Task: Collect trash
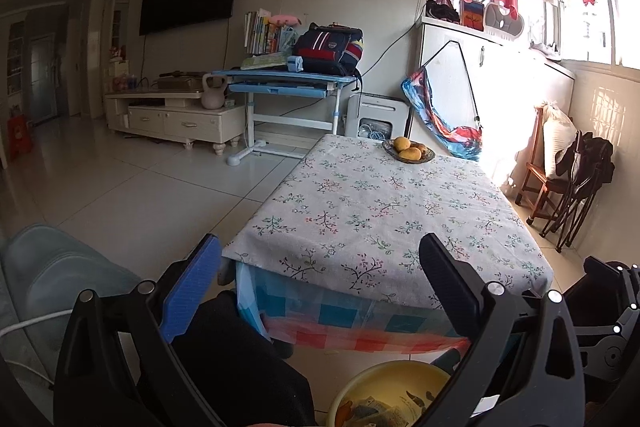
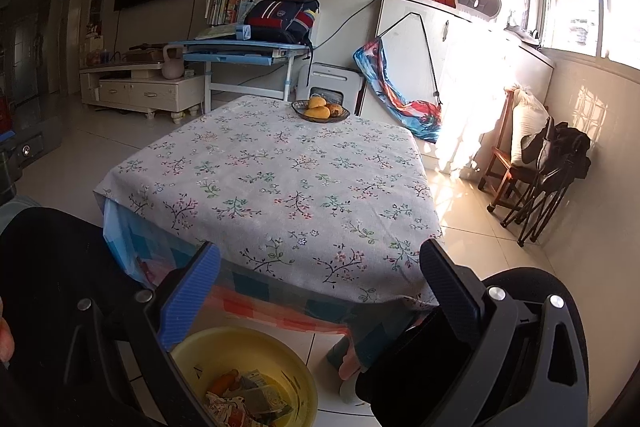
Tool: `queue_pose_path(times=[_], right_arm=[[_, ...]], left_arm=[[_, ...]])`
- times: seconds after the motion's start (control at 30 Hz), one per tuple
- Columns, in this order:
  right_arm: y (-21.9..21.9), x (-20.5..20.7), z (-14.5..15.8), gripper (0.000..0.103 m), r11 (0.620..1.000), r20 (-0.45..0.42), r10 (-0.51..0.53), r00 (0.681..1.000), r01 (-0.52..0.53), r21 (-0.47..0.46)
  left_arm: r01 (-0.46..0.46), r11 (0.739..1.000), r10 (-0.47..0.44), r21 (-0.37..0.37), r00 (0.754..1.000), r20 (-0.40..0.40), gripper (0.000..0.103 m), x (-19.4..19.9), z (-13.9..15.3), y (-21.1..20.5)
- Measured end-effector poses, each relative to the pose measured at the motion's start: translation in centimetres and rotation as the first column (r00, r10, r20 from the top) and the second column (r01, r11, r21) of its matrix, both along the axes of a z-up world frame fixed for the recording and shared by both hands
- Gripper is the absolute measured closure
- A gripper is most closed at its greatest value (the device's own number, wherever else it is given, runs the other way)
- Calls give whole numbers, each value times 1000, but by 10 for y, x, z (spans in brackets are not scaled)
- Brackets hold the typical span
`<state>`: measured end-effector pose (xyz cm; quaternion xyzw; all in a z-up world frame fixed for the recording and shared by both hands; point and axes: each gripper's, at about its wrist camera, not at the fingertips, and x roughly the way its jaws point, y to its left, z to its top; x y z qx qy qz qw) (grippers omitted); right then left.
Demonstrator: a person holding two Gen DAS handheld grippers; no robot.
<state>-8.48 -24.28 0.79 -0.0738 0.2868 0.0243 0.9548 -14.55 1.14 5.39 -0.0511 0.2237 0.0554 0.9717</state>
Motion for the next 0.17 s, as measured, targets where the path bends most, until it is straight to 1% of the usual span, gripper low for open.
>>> queue_pose_path(times=[0.1,0.17], right_arm=[[0,16,-6,8,1000,-84,6,996,-4,28],[0,27,-7,8,1000,-120,13,993,-9,29]], left_arm=[[-5,1000,5,-9,999,-38,7,4,-9,9],[-15,1000,14,-19,998,-60,7,8,-14,15]])
